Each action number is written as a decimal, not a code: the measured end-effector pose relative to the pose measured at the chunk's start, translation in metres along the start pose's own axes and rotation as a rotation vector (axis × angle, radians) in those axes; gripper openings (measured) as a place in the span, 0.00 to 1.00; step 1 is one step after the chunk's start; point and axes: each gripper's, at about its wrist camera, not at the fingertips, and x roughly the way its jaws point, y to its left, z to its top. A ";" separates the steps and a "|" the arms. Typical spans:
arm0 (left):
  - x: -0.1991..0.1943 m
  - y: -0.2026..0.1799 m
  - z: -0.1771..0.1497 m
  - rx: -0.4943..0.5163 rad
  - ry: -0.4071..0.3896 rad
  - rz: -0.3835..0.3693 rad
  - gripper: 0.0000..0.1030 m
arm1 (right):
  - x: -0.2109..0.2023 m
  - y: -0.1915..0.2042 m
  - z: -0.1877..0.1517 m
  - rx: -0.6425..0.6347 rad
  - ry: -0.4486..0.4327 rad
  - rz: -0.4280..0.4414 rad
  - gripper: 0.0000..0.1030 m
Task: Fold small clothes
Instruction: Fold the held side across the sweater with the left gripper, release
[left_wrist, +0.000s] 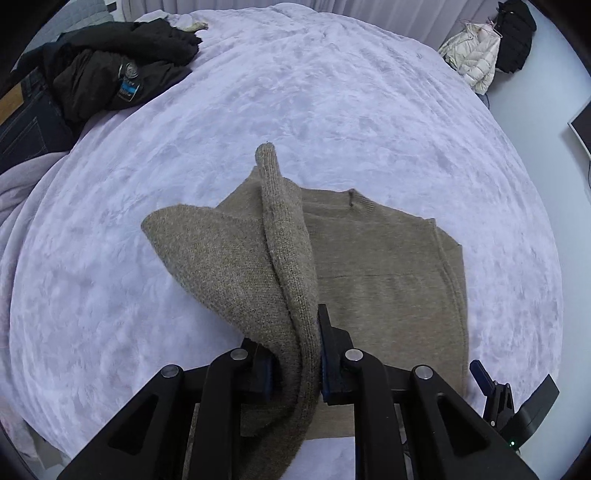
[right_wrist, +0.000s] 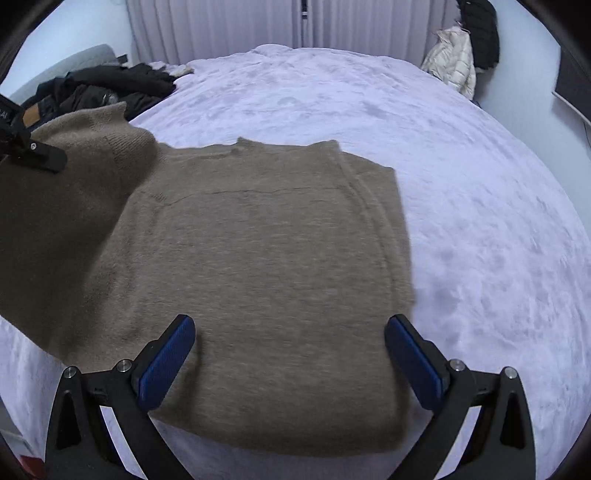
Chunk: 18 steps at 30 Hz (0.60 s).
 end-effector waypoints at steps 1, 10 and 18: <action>-0.001 -0.015 0.002 0.006 0.005 -0.004 0.18 | -0.005 -0.013 0.000 0.029 -0.015 0.002 1.00; 0.073 -0.145 -0.013 0.102 0.143 0.017 0.18 | -0.022 -0.089 -0.015 0.142 -0.053 -0.029 1.00; 0.093 -0.181 -0.026 0.184 0.172 -0.049 0.71 | -0.021 -0.116 -0.044 0.146 -0.017 0.044 1.00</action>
